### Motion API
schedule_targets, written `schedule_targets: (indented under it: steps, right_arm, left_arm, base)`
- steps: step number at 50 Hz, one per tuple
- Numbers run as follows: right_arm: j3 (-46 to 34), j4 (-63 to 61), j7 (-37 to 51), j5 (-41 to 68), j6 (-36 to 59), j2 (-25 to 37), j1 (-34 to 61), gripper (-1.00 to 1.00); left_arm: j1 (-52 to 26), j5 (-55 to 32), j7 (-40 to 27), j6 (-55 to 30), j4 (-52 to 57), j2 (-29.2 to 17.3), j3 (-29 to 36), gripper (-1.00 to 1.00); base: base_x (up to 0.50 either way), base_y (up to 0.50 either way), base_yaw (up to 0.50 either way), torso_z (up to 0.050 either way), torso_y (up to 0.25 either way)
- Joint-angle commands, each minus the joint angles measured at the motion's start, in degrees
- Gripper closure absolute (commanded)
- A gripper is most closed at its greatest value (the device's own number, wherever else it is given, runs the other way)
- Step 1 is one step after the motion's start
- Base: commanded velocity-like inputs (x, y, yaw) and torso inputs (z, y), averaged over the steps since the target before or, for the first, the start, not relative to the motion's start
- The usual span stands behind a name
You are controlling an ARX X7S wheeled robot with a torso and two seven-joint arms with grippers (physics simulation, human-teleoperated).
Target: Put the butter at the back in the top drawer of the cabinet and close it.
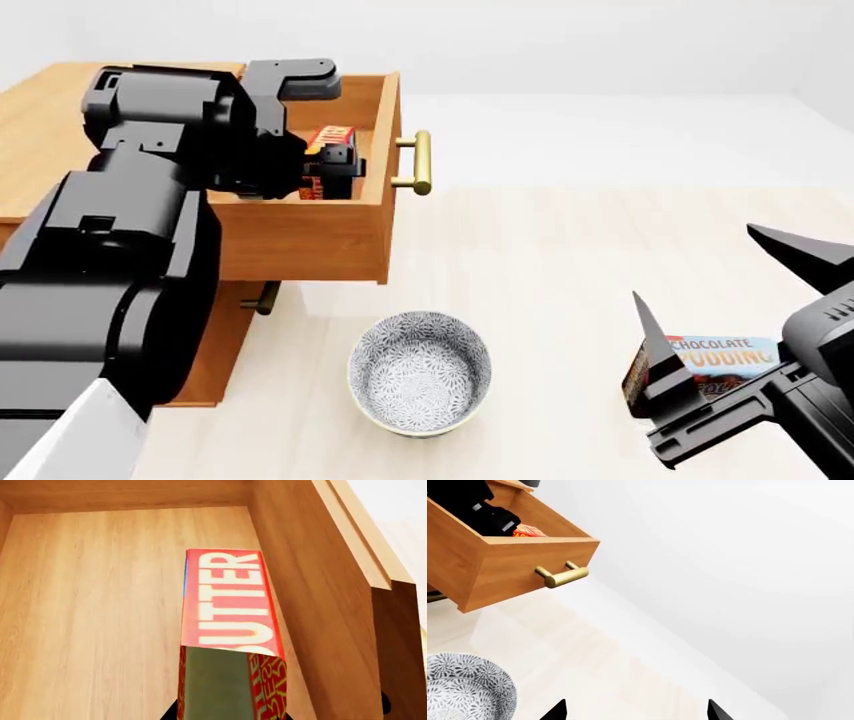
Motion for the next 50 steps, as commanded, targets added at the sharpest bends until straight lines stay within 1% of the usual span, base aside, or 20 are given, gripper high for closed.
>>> schedule_targets:
  steps: [1, 2, 3, 22, 38, 50]
  right_arm:
    - [0.3, 0.0, 0.0, 0.0, 0.0, 0.0, -0.2, -1.00]
    - [0.3, 0.0, 0.0, 0.1, 0.1, 0.0, -0.2, -1.00]
    - [0.4, 0.0, 0.0, 0.1, 0.1, 0.0, -0.2, -1.00]
    - [0.8, -0.1, 0.0, 0.3, 0.1, 0.1, -0.4, -1.00]
    - [0.8, -0.1, 0.0, 0.4, 0.4, -0.2, 0.0, -1.00]
    - [0.4, -0.1, 0.0, 0.9, 0.8, -0.4, 1.3, -1.00]
  left_arm:
    - [-0.5, -0.5, -0.7, 0.0, -0.2, -0.1, 0.1, 1.00]
    - [-0.6, -0.6, -0.9, 0.1, -0.2, -0.2, -0.1, 1.00]
    - [-0.7, -0.6, -1.1, 0.2, -0.2, -0.2, -0.3, -1.00]
    - [-1.9, -0.4, -1.2, 1.6, -0.2, -0.4, -0.3, -1.00]
    - [-5.1, -0.4, -3.6, 2.7, -0.2, -1.1, 0.4, -1.00]
    - [-8.3, -0.7, -1.8, 2.1, -0.2, -1.3, -0.3, -1.00]
  base:
    - [0.00, 0.00, 0.00, 0.000, 0.000]
    - [0.00, 0.00, 0.00, 0.000, 0.000]
    - [0.00, 0.00, 0.00, 0.000, 0.000]
    - [0.00, 0.00, 0.00, 0.000, 0.000]
    - [0.00, 0.00, 0.00, 0.000, 0.000]
    - [0.00, 0.00, 0.00, 0.000, 0.001]
